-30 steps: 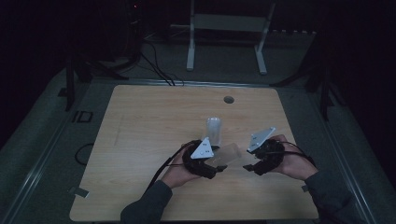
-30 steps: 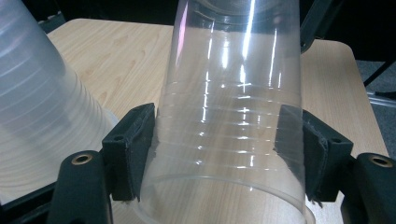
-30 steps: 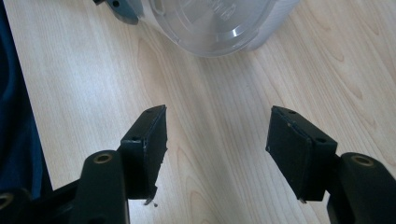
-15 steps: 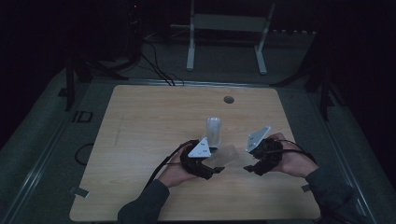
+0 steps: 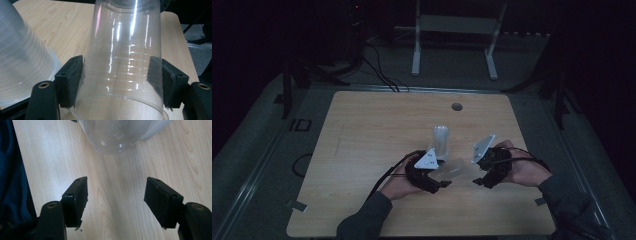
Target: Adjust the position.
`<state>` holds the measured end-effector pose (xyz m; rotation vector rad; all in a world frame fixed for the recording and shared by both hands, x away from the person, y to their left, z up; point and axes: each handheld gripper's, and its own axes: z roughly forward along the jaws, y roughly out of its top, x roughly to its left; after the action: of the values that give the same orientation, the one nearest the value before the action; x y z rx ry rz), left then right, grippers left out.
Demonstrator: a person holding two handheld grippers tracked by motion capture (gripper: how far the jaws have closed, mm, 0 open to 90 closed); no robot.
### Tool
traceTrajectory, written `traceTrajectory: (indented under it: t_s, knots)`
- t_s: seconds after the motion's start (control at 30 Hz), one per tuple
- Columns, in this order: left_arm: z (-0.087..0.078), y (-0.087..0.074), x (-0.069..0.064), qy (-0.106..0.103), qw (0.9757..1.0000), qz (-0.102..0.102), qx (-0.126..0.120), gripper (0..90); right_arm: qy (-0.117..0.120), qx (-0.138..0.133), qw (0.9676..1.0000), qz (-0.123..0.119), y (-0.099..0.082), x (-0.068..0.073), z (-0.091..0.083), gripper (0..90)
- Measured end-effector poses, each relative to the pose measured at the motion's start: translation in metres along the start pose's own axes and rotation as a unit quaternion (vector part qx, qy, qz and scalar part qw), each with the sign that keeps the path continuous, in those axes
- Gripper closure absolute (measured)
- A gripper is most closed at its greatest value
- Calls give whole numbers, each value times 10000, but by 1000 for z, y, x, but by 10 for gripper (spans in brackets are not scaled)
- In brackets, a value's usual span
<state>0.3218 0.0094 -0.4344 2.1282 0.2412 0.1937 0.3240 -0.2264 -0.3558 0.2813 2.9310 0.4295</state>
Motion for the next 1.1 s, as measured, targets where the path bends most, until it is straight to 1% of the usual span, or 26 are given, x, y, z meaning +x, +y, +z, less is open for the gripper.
traceTrajectory:
  t_s: [0.2,0.23,0.43,0.6,0.7,0.83,1.1]
  knots:
    - [1,1,-1,-40,9999,80,104,296,15,98,9999,-72,4,1,-1,346]
    - [1,1,-1,-41,9998,103,159,296,15,107,9999,-112,4,0,-1,344]
    - [3,2,-2,-39,9995,127,283,297,51,245,9995,-177,8,2,-2,334]
    - [4,4,-2,-72,9992,130,367,297,62,294,9992,-249,12,3,-2,328]
    - [3,5,-1,-55,9991,131,407,297,88,325,9990,-282,13,4,-1,323]
    - [5,6,-2,-41,9982,167,569,297,144,335,9988,-329,14,5,-1,319]
    - [6,11,-3,-76,9968,277,752,297,145,392,9984,-375,17,5,0,313]
